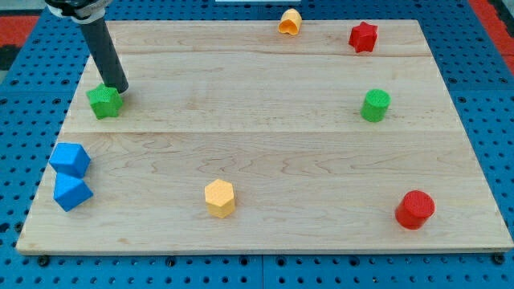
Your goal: Slide the green circle closer to the yellow hexagon
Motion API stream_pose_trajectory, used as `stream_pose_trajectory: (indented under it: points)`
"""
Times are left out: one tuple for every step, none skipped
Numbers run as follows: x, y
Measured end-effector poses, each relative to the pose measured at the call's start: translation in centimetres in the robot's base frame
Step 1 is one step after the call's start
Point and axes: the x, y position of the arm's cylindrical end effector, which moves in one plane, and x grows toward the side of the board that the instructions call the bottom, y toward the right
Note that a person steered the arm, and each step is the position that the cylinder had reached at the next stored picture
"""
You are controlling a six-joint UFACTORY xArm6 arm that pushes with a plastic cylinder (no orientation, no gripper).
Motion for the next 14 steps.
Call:
stream_pose_trajectory:
  points:
    - [5.1, -0.7]
    - [7.7, 2.3]
    - [5.0, 15.2]
    - [2.4, 28.0]
    - [-2.3, 36.7]
    - [-3.5, 39.5]
    - [-0.6, 43.7]
    - [2.8, 38.6]
    - [3.4, 35.0]
    - [5.2, 33.8]
    - [4.3, 38.3]
    - [7.4, 42.0]
    - [9.0, 38.2]
    - [7.6, 32.3]
